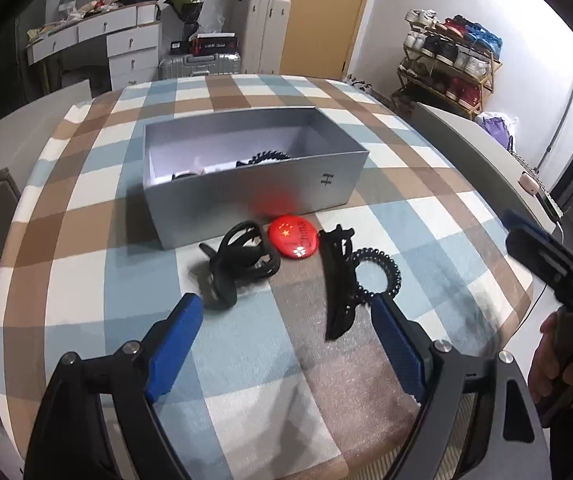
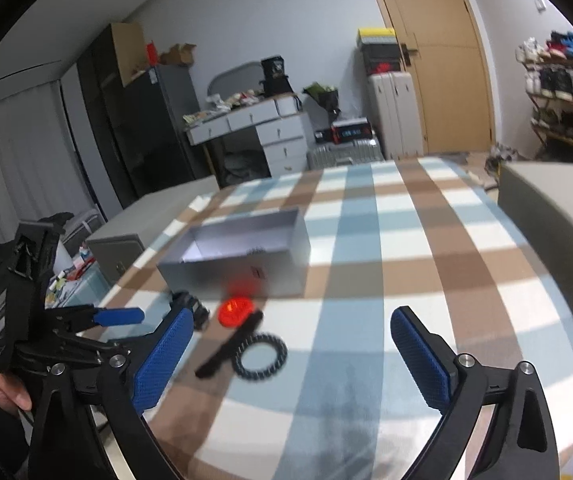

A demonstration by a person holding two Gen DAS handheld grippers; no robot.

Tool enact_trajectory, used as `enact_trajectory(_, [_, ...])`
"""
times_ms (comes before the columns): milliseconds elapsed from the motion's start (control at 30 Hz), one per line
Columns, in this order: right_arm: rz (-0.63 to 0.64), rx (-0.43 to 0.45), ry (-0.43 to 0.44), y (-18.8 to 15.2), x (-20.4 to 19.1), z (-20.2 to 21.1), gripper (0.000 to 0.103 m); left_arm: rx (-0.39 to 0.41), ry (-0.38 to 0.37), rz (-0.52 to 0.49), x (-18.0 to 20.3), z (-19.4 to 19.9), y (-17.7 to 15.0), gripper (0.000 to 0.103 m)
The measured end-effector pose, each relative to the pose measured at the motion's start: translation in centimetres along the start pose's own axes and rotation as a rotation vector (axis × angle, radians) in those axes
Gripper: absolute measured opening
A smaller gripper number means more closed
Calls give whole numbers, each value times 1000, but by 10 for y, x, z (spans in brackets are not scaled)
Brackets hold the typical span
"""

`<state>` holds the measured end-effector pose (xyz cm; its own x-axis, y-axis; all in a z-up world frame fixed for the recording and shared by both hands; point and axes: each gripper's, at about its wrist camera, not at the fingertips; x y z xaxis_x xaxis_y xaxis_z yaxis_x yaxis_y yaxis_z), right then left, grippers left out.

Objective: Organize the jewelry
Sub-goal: 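Withdraw both tools from the box toward the remaining items, then grasp the black claw clip with the left tool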

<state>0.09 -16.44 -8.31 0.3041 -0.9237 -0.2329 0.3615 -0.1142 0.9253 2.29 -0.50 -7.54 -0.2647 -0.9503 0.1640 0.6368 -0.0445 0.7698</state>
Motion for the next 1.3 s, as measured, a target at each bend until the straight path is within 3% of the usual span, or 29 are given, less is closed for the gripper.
enact_trajectory(333, [31, -112, 78, -14, -17, -34, 100, 10, 53, 101, -31, -6, -1, 83])
enact_trajectory(567, [29, -137, 104, -14, -26, -55, 100, -8, -25, 171, -45, -24, 6, 83])
enact_trajectory(733, [30, -164, 93, -18, -24, -64, 100, -15, -139, 243, -47, -30, 8, 83])
enact_trajectory(933, [14, -180, 78, -21, -19, -70, 100, -10, -177, 252, -45, -34, 11, 82])
enact_trajectory(1000, [9, -179, 75, -20, -18, -70, 100, -18, -178, 255, -45, -35, 10, 77])
enact_trajectory(1200, [14, -178, 71, -18, -17, -68, 100, -58, -157, 201, -44, -38, 14, 50])
enact_trajectory(1233, [17, -179, 68, -18, -18, -68, 100, -61, -155, 190, -43, -38, 15, 39])
enact_trajectory(1300, [20, -181, 63, -18, -19, -67, 100, -67, -163, 188, -44, -38, 15, 39])
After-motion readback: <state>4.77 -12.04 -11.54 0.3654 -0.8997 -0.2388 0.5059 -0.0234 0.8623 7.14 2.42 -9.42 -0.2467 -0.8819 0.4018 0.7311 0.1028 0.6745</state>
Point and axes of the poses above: each gripper's, at about its wrist camera, not at the fingertips, and z roughly against the way its jaws point, x to its right, y to its top, and after that the axes turned 13 degrees about x, right-handed
